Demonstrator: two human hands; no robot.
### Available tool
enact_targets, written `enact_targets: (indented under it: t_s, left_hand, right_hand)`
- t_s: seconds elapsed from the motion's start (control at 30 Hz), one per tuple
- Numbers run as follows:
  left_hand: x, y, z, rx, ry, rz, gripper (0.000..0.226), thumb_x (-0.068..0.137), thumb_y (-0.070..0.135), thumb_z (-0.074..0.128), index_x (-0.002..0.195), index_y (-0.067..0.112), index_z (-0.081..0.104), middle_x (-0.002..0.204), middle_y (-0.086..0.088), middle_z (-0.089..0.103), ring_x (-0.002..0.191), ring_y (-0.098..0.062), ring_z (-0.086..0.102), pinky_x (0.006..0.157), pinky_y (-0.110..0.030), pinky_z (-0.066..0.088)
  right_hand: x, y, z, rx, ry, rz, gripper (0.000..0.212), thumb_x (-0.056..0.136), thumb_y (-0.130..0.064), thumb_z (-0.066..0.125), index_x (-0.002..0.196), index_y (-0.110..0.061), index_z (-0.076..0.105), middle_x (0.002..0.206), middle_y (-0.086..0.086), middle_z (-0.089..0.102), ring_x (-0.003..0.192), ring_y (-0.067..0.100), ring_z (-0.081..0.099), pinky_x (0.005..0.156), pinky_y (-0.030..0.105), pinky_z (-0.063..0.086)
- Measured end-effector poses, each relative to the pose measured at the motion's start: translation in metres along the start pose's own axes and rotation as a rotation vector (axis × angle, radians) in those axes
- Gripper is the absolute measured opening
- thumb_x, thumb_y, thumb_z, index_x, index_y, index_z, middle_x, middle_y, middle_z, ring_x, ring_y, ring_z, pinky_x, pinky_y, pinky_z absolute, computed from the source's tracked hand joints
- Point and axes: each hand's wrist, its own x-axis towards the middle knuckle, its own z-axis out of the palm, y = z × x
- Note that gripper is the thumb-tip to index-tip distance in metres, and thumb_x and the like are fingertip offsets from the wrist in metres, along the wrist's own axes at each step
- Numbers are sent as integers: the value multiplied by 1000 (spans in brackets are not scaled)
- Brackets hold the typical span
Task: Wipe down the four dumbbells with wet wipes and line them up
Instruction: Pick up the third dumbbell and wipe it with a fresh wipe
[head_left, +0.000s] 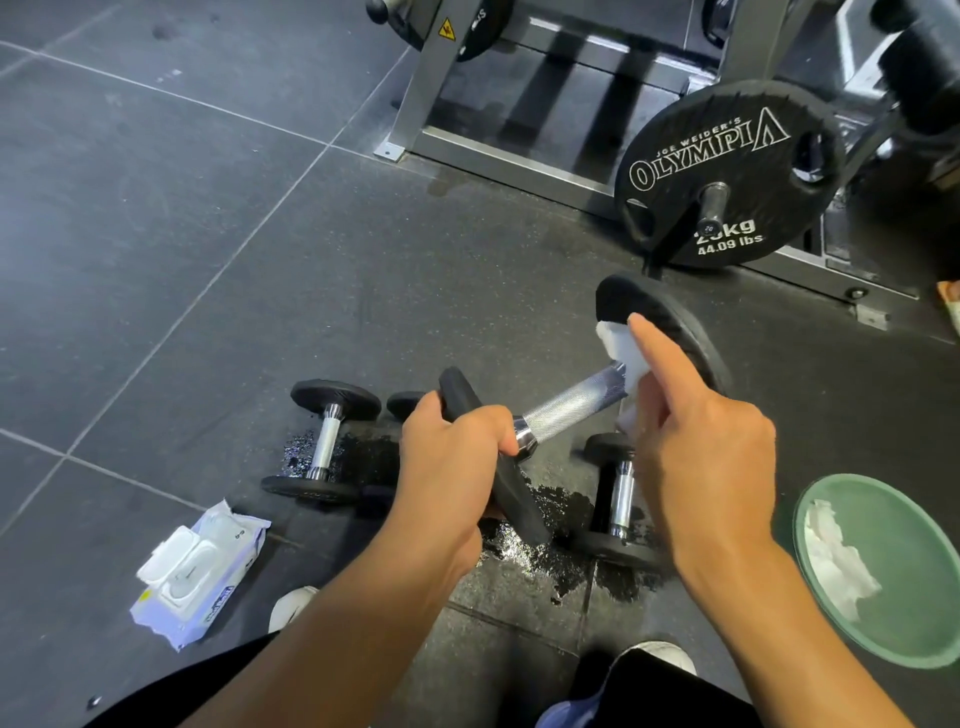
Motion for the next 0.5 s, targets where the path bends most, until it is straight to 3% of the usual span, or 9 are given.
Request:
enact_targets:
  t_s: [0.13,0.23,0.33,0.43,0.5]
  left_hand:
    - [0,-1,-1,-1,4,-29,45,52,12,64,97,9,59,85,-14,58,77,-33,63,64,-50,55]
    - [0,1,-1,-14,19,-36,48,52,12,64,99,8,60,84,-14,58,75,-31,61,64,-50,54]
    - [2,1,-3,-42,29,-49,39,60,5,64,99,8,61,83,-13,57,75,-30,59,67,-51,53]
    - [3,2,-4,-74,28,-79,33,71,-3,61,103,4,60,86,-14,58,76,-30,60,69,-52,54]
    - [3,4,-4,-80,20,-98,37,72,-4,61,108,2,61,89,-15,60,79,-32,61,71,-56,58]
  right_hand:
    - [-2,4,8,-118,-266,80,41,105,-19,51,144,-30,57,51,12,53,44,38,55,50,41,50]
    - [-7,-1,14,-51,-361,-18,38,102,-27,47,137,-32,62,49,8,55,39,33,52,42,38,48]
    - [-17,-7,21,82,-439,-95,44,93,-37,42,132,-42,62,49,8,57,43,36,53,44,43,50]
    - [-14,1,18,35,-330,-95,45,93,-18,68,134,-37,65,47,10,51,39,37,50,40,41,48]
    - [-7,13,14,-2,-252,2,48,95,-10,67,136,-33,64,49,10,48,39,35,46,44,40,48]
